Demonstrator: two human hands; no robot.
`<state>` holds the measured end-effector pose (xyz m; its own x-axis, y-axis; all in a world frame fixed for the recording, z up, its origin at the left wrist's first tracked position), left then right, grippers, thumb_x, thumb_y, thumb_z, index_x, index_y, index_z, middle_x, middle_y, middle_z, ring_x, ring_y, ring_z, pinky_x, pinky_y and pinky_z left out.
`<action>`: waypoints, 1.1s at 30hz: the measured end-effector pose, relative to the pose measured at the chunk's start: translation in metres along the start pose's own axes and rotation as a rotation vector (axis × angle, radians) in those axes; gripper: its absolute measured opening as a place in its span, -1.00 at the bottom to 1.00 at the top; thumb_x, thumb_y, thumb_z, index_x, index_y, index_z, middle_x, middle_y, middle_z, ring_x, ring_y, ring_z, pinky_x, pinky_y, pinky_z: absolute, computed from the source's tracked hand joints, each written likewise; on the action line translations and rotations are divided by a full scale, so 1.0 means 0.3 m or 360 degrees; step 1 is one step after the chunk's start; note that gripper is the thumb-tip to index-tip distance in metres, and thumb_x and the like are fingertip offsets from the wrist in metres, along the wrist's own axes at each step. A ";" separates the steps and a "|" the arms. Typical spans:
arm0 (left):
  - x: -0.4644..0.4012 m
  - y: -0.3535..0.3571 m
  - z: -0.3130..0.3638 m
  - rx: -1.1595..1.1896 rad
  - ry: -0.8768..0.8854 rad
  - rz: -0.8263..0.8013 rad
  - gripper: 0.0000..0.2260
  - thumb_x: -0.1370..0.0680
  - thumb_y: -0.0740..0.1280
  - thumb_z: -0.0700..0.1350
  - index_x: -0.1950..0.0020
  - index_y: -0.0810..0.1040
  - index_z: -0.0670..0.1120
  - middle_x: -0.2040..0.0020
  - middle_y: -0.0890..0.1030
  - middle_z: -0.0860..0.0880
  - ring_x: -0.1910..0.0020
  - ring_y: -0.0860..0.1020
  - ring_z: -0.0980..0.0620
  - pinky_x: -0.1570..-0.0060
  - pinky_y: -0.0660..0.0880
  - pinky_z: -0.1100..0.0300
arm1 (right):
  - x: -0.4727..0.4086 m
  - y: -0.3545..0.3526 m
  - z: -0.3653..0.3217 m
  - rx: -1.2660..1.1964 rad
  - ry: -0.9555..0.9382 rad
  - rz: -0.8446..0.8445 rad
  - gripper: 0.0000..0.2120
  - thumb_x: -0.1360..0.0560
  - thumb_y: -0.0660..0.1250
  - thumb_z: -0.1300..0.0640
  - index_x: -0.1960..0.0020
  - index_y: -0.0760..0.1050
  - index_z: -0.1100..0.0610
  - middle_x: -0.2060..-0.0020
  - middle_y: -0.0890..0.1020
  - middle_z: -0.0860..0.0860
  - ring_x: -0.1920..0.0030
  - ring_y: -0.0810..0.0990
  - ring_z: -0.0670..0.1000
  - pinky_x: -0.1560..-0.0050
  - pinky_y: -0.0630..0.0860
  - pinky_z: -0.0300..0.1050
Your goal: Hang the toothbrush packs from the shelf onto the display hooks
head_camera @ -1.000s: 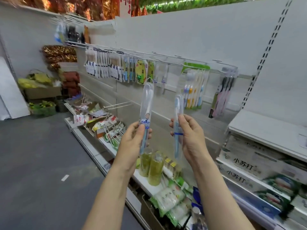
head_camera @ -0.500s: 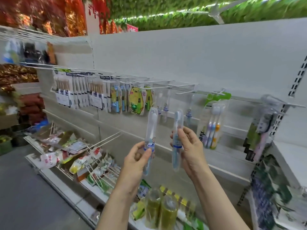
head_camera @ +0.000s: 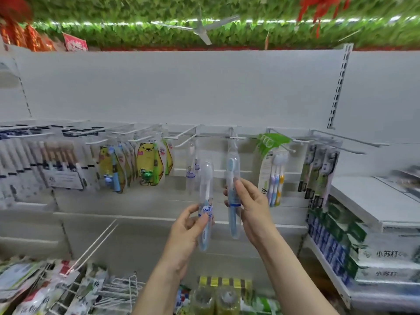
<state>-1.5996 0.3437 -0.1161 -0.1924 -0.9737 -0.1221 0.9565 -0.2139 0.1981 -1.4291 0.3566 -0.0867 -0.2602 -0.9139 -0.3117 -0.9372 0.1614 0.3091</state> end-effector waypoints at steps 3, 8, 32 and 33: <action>-0.033 -0.011 0.014 0.0026 -0.0015 -0.0082 -0.65 -0.48 0.40 -0.05 -0.26 0.51 0.01 -0.01 0.73 -0.04 -0.12 0.66 0.00 -0.37 0.40 -0.16 | -0.013 0.014 -0.005 0.0027 -0.0015 0.0078 -0.64 -0.48 0.38 -0.06 -0.19 0.62 0.11 -0.05 0.68 0.18 -0.04 0.67 0.09 -0.10 0.63 0.09; -0.086 -0.007 0.022 0.0048 -0.0020 -0.0168 -0.66 -0.49 0.40 -0.06 -0.25 0.50 0.03 -0.01 0.73 -0.02 -0.09 0.67 0.07 -0.35 0.42 -0.13 | -0.049 -0.002 0.024 -0.0037 -0.0016 0.0164 -0.66 -0.53 0.35 -0.02 -0.18 0.63 0.18 -0.08 0.67 0.25 -0.04 0.64 0.13 -0.01 0.62 0.01; -0.312 0.030 -0.014 -0.0056 -0.0001 -0.0131 -0.65 -0.43 0.41 0.04 -0.21 0.53 0.12 -0.02 0.73 -0.02 -0.16 0.64 -0.04 -0.33 0.43 -0.20 | -0.442 -0.049 0.169 0.0238 0.0089 0.0062 -0.70 -0.62 0.29 -0.10 -0.11 0.66 0.08 -0.07 0.66 0.23 -0.04 0.60 0.15 -0.09 0.52 0.09; -0.316 0.030 -0.014 -0.0057 -0.0001 -0.0131 -0.66 -0.44 0.41 0.04 -0.21 0.53 0.12 -0.02 0.73 -0.02 -0.16 0.63 -0.04 -0.33 0.42 -0.20 | -0.454 -0.050 0.170 0.0268 0.0093 0.0060 -0.69 -0.61 0.29 -0.12 -0.12 0.65 0.08 -0.07 0.66 0.23 -0.03 0.60 0.14 -0.06 0.52 0.07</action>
<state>-1.5718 0.4344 -0.1068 -0.2709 -0.9529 -0.1360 0.9446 -0.2904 0.1528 -1.3913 0.4976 -0.0947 -0.2865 -0.9253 -0.2485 -0.9540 0.2515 0.1634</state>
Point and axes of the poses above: each hand's wrist, its own x-axis away from the middle knuckle, its own y-axis out of the palm, z = x × y, the point moved 3 cm from there along -x, towards the middle knuckle
